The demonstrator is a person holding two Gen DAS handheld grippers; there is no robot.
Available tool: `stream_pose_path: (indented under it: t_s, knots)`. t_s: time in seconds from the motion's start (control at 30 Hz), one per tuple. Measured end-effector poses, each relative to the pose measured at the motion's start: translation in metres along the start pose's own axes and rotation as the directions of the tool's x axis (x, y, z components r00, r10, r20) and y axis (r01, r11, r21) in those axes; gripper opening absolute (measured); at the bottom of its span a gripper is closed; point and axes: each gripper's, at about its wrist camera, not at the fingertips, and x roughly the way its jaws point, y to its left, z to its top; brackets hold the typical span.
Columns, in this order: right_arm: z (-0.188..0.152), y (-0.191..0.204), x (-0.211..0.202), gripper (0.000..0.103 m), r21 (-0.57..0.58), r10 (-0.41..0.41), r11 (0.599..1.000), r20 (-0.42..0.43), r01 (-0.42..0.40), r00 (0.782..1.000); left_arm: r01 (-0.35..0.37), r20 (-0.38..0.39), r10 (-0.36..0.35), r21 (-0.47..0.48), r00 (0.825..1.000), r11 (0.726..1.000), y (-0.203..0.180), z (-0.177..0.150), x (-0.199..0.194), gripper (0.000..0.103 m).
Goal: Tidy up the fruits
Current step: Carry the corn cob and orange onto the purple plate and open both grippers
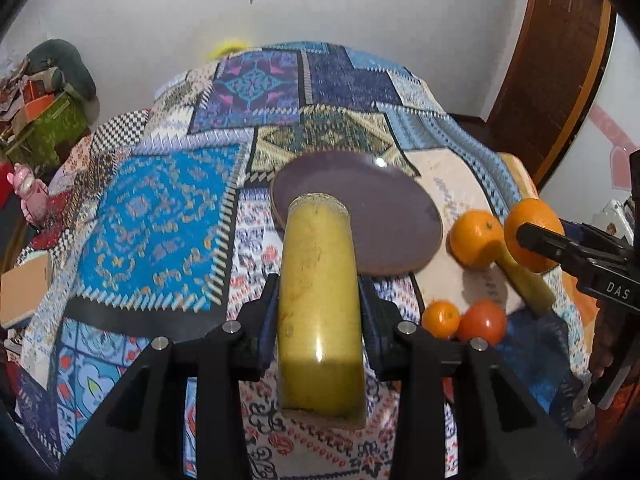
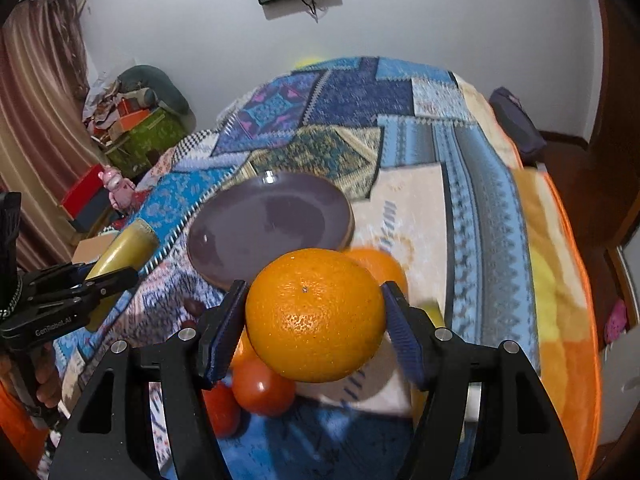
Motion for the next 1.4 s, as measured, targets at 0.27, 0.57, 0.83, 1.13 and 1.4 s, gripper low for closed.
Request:
stream_pose_path:
  t_s: [0.27,0.57,0.83,1.13,1.4]
  knots:
    - [0.036,0.013,0.01,0.063,-0.049,0.001,0.999,0.064,0.002,0.998,0.014,0.05,-0.014,-0.001,0.999,1.0,0.001,0.035,0.002,0.037]
    - [0.071,0.021,0.036,0.064,-0.081,-0.005,0.997,0.088,0.012,0.996,0.011,0.06,-0.011,-0.005,0.998,1.0,0.002,0.069,0.026,0.037]
    - [0.077,0.016,0.083,0.063,-0.099,-0.043,0.994,-0.001,0.043,0.999,0.002,0.018,-0.001,-0.029,1.0,1.0,0.01,0.088,0.066,0.037]
    - [0.078,0.013,0.131,0.063,-0.131,-0.074,0.99,-0.141,0.055,0.987,-0.021,-0.059,0.02,-0.016,0.998,1.0,0.012,0.088,0.117,0.037]
    - [0.074,0.015,0.154,0.064,-0.144,-0.073,0.989,-0.204,0.044,0.976,-0.024,-0.106,0.022,-0.021,0.994,0.999,0.016,0.085,0.143,0.037]
